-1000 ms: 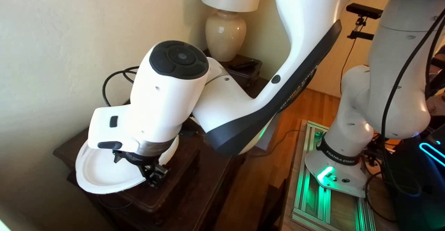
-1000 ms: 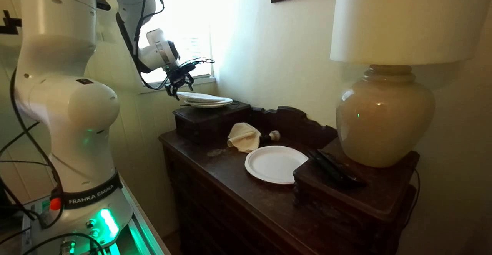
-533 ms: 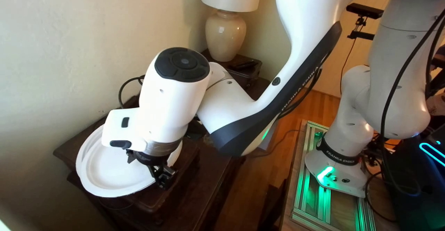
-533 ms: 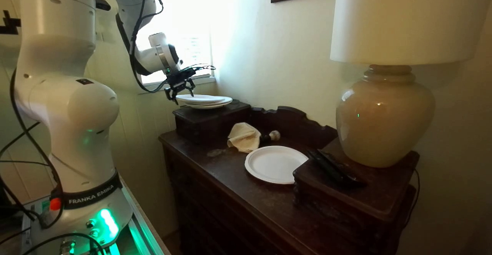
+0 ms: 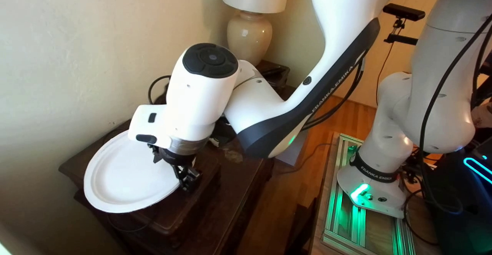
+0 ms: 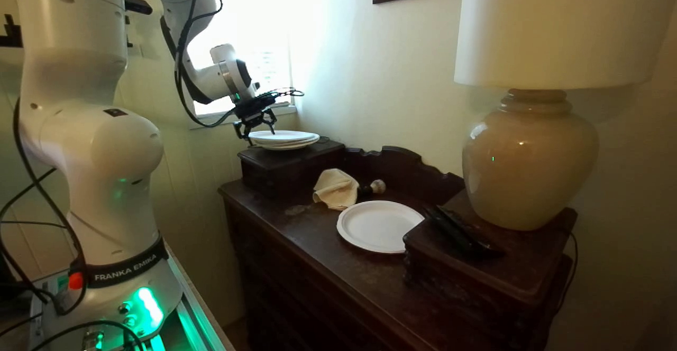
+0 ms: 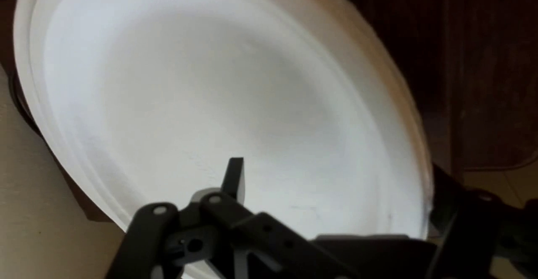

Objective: Move some of the plate on the right to the stack of plates on the left

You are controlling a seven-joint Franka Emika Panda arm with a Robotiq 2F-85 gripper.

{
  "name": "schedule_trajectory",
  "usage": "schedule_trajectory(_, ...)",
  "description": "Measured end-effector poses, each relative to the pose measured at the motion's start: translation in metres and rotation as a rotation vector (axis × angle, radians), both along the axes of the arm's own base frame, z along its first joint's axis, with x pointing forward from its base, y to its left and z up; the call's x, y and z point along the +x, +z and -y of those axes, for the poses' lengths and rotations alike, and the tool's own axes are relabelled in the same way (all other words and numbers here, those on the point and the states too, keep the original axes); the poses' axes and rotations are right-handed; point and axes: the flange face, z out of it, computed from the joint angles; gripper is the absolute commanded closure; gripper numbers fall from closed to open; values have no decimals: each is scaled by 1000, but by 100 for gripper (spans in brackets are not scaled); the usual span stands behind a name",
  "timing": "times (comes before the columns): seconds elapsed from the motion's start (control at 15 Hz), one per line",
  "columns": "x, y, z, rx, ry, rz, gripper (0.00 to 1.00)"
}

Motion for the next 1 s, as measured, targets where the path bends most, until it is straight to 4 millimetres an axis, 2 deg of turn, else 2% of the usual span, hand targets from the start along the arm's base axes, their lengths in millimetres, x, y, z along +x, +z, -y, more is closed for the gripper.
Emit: schedule_trajectory(1.0, 2, 1, 36, -41, -24, 31, 0)
